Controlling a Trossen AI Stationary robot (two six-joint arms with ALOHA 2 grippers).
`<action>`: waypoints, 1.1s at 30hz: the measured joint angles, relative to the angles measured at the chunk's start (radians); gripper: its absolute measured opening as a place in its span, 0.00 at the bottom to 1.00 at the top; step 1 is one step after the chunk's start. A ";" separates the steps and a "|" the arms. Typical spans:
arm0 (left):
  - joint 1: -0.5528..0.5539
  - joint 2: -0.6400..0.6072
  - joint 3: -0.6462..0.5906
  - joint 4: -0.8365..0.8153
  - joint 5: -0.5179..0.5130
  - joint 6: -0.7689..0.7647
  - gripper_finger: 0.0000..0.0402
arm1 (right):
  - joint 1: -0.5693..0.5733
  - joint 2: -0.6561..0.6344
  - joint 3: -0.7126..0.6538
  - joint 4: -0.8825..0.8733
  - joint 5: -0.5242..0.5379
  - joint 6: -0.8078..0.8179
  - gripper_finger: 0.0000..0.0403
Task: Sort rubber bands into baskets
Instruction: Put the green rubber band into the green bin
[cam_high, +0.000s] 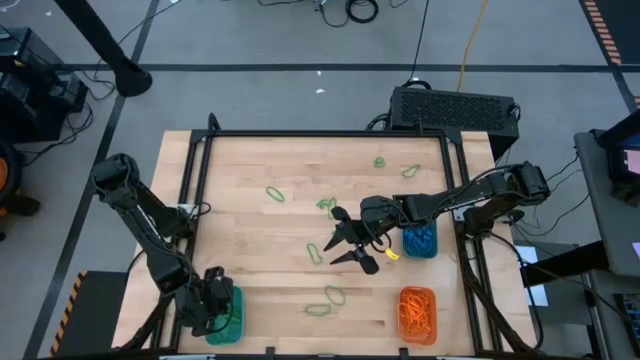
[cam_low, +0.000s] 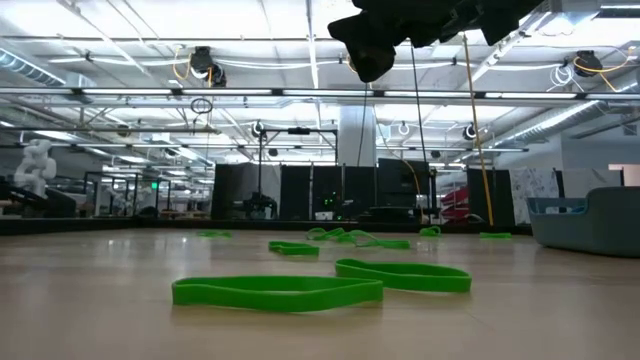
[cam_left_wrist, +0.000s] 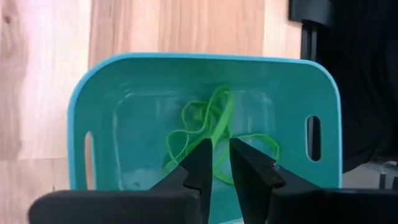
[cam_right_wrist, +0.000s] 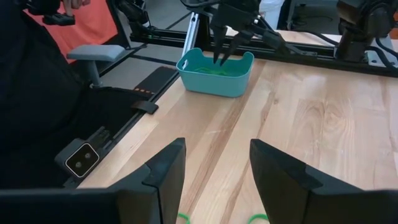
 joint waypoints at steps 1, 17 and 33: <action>0.000 0.000 0.000 -0.003 -0.001 0.000 0.16 | 0.000 0.000 0.000 0.000 0.000 0.000 0.42; 0.156 -0.072 0.002 0.144 -0.041 0.476 0.20 | 0.000 0.000 0.000 -0.019 0.000 0.000 0.42; 0.531 0.182 0.002 0.685 0.016 1.030 0.20 | 0.000 0.000 -0.001 -0.106 0.000 0.059 0.42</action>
